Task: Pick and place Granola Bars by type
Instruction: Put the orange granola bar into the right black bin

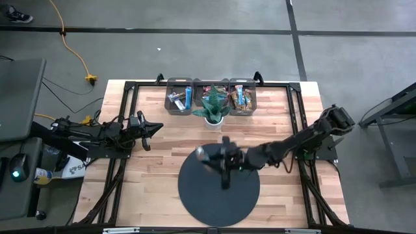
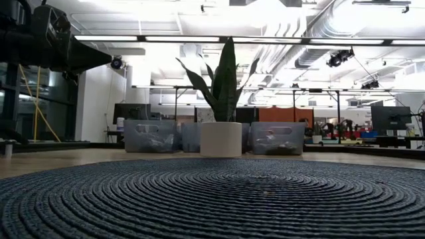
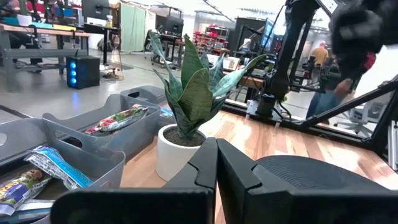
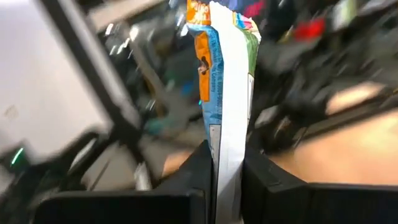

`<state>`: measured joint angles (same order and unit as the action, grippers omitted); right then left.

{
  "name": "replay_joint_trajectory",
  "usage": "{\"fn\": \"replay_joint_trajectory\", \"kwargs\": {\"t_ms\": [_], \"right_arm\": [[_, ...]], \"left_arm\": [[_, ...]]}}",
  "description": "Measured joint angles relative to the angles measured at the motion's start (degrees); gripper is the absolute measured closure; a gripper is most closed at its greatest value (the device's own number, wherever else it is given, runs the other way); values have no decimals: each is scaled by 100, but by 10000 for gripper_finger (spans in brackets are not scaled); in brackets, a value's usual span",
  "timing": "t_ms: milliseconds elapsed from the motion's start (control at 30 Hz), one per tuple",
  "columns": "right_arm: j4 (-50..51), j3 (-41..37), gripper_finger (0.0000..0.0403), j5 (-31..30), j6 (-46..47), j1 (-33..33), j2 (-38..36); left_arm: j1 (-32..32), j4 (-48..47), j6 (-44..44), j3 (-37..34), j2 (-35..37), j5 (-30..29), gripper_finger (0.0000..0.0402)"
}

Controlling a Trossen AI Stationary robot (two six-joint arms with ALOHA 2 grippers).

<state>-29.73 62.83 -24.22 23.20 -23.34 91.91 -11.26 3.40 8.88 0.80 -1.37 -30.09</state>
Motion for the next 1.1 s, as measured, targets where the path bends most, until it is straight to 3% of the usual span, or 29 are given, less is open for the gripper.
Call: {"fn": "replay_joint_trajectory", "kwargs": {"t_ms": [167,367,567,867,1100], "right_arm": [[-275,2,356,-644,-677,441,-476],[-251,3,371,-1310,-1496,1181,-1050],[316,11,368,-1929,-1846,2110,-1474],[2501,11,364,-2057,-320,3611,-1555],[4709,11,369,-1081,1208,4770,-1506]], "left_arm": [[-1,2,-1,1,0,0,400],[-1,1,0,-1,0,2,400],[1,1,0,1,1,2,400],[-1,2,0,0,0,2,400],[1,1,0,2,0,3,400]]}}
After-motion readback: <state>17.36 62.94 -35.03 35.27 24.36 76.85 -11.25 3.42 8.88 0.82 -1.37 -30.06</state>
